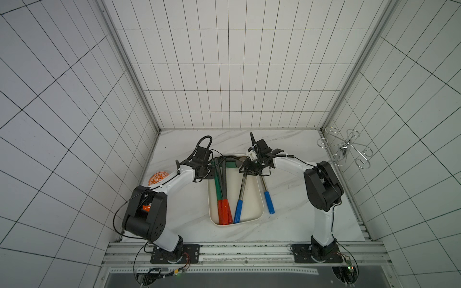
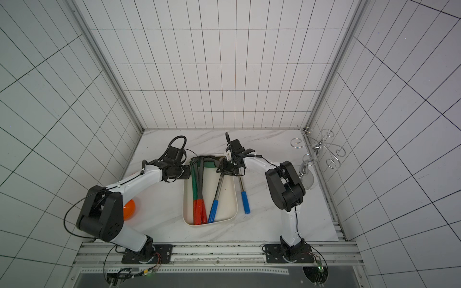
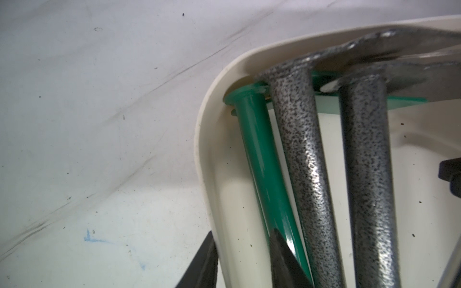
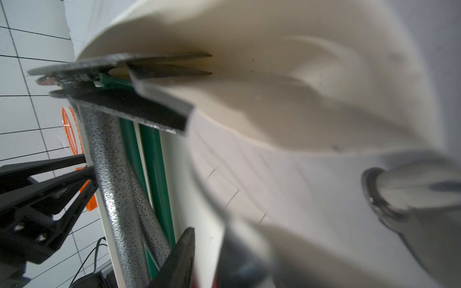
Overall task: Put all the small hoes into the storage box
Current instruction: Place the hoe in the storage box.
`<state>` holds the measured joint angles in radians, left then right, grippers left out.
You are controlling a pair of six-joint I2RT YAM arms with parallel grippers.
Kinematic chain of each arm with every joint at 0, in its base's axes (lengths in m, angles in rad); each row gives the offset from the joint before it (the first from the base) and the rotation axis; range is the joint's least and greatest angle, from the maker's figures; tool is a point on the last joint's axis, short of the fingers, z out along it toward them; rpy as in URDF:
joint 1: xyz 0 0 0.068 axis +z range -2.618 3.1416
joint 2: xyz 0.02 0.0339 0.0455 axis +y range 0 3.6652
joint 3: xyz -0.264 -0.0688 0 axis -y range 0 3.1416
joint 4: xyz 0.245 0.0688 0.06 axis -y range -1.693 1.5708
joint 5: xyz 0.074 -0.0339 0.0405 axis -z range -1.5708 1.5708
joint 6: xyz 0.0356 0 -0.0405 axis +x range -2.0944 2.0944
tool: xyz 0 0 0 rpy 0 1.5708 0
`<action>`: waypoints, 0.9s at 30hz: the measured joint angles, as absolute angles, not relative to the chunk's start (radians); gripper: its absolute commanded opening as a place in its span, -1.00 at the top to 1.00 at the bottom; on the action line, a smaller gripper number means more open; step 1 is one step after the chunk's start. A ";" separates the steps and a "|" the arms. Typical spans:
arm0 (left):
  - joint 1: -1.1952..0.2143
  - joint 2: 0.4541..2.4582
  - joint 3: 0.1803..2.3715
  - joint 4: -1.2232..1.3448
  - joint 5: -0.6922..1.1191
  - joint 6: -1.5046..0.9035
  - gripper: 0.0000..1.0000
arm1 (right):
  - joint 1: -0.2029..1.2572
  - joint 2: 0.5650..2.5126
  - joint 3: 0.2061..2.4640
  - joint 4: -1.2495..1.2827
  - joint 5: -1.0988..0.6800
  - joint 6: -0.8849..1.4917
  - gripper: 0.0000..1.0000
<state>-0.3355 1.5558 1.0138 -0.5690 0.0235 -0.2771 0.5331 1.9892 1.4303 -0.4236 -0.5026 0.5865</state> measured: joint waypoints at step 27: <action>-0.337 1.668 1.060 -0.565 -0.002 -0.277 0.39 | 0.559 2.025 1.632 -0.686 -0.304 0.603 0.61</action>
<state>-0.3367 1.6680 1.0599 -0.5648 -0.0025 -0.2771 0.5587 2.0247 1.6318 -0.6861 -0.3042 0.6025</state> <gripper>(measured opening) 0.319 0.248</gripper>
